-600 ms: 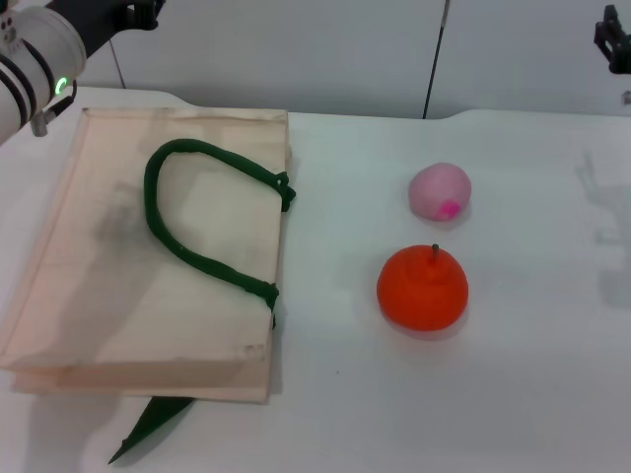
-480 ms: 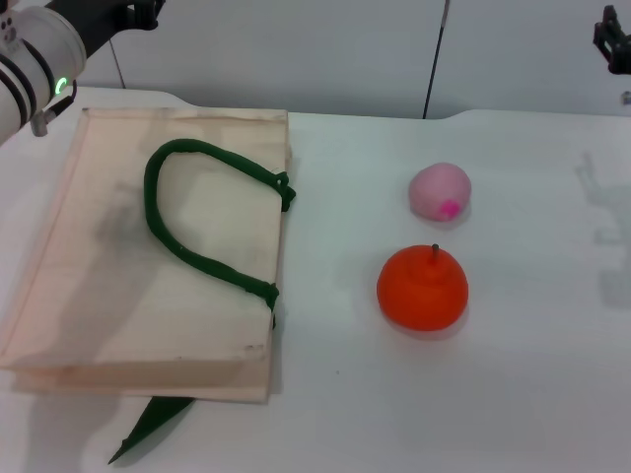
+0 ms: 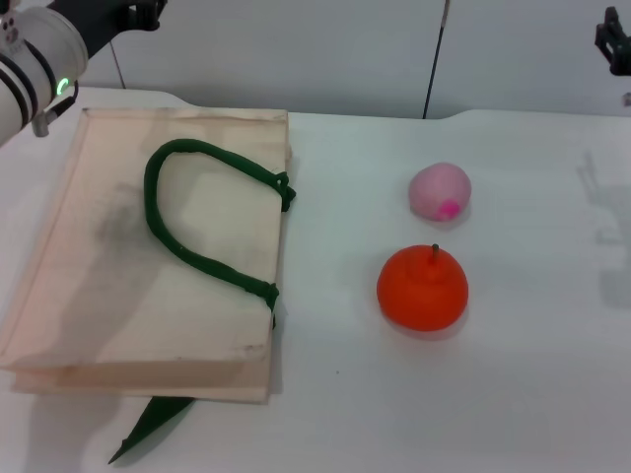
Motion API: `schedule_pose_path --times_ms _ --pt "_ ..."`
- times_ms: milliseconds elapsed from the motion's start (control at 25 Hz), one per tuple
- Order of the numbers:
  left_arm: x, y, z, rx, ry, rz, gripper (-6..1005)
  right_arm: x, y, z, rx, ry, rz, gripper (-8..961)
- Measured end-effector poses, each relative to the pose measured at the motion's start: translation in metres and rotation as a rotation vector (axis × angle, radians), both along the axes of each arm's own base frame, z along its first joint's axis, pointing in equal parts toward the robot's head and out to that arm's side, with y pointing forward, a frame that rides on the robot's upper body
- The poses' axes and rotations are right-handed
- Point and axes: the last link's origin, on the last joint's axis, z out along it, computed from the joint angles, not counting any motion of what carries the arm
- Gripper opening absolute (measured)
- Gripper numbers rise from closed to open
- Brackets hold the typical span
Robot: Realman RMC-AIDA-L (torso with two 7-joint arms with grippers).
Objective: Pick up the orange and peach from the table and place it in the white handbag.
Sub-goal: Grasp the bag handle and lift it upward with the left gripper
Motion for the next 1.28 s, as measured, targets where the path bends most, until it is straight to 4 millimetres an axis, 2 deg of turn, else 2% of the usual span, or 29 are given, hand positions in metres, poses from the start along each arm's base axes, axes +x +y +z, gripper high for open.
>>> schedule_pose_path --times_ms 520,880,1280 --pt "0.001 -0.001 -0.002 -0.016 0.003 -0.011 361 0.003 0.000 -0.001 -0.007 -0.005 -0.007 788" --pt "0.020 -0.019 0.004 -0.124 -0.036 -0.116 358 0.010 -0.002 -0.003 -0.016 -0.014 -0.028 789" --pt "0.005 -0.023 0.030 -0.278 -0.011 0.064 354 0.007 0.000 -0.003 -0.015 -0.013 -0.021 789"
